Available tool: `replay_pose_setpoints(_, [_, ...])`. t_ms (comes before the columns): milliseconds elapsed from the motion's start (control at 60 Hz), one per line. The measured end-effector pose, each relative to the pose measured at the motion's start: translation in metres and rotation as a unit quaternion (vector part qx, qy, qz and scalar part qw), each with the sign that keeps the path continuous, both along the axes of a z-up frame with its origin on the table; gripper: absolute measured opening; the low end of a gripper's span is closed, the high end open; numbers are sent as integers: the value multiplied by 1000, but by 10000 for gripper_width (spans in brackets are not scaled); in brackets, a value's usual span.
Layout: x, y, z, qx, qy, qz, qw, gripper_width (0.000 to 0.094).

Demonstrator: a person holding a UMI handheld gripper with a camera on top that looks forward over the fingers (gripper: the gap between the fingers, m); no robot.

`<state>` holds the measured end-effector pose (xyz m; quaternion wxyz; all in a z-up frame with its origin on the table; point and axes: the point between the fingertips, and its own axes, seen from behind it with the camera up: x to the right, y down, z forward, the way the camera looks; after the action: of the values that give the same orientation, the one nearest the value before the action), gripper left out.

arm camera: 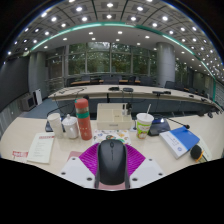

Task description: Arrange mouse

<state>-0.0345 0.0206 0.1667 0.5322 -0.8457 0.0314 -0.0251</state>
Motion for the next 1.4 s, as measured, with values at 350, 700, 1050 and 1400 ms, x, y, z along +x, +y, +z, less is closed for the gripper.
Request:
replay_pose_setpoints(350, [-76, 50, -153, -98, 4, 17, 995, 393])
replay_pose_setpoints(700, [-71, -4, -99, -95, -16, 15, 995, 862])
replay_pose_setpoints(1050, [-98, -170, 37, -57, -17, 2, 998, 859])
replay_pose_setpoints(1400, [-123, -312, 76, -41, -14, 4, 999, 857])
